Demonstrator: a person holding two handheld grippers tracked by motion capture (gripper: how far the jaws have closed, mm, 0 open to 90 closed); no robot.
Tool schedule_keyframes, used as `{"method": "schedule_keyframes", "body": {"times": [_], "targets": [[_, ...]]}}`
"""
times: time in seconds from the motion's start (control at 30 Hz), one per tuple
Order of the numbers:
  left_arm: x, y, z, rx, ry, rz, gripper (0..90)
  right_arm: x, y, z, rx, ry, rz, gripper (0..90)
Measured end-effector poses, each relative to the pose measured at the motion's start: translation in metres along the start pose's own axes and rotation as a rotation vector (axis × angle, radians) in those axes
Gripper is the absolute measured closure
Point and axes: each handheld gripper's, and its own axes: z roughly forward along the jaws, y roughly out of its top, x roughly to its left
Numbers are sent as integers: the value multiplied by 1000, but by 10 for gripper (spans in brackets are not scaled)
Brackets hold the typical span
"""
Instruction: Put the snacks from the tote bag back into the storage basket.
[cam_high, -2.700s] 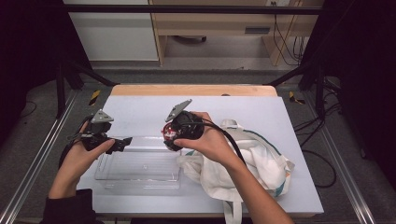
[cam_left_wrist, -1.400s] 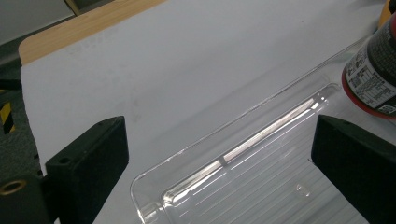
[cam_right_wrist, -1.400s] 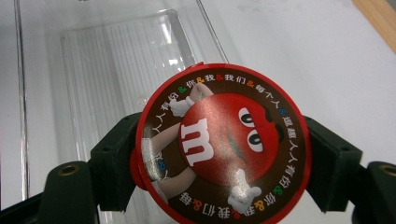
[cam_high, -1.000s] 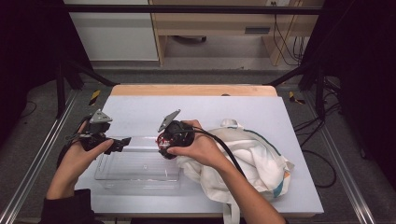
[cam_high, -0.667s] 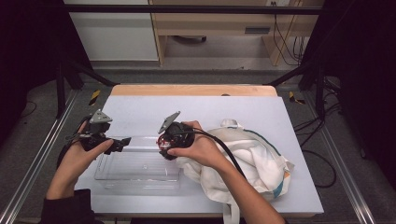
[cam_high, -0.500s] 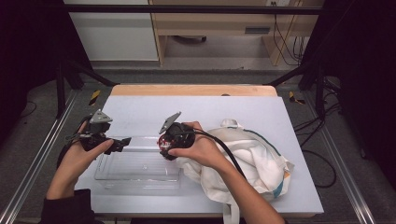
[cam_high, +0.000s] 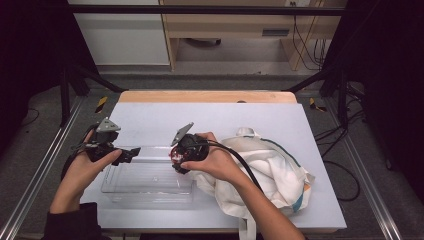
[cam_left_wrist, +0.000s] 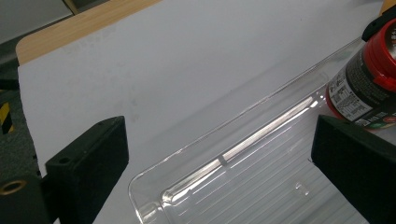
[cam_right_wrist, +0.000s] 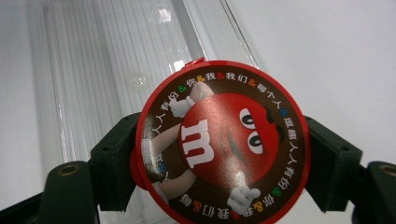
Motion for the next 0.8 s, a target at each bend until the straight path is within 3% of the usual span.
{"method": "schedule_keyframes", "body": {"times": [0.8], "targets": [[-3, 0, 3, 7, -3, 2, 42, 6, -3, 10, 59, -3, -17, 245]]}}
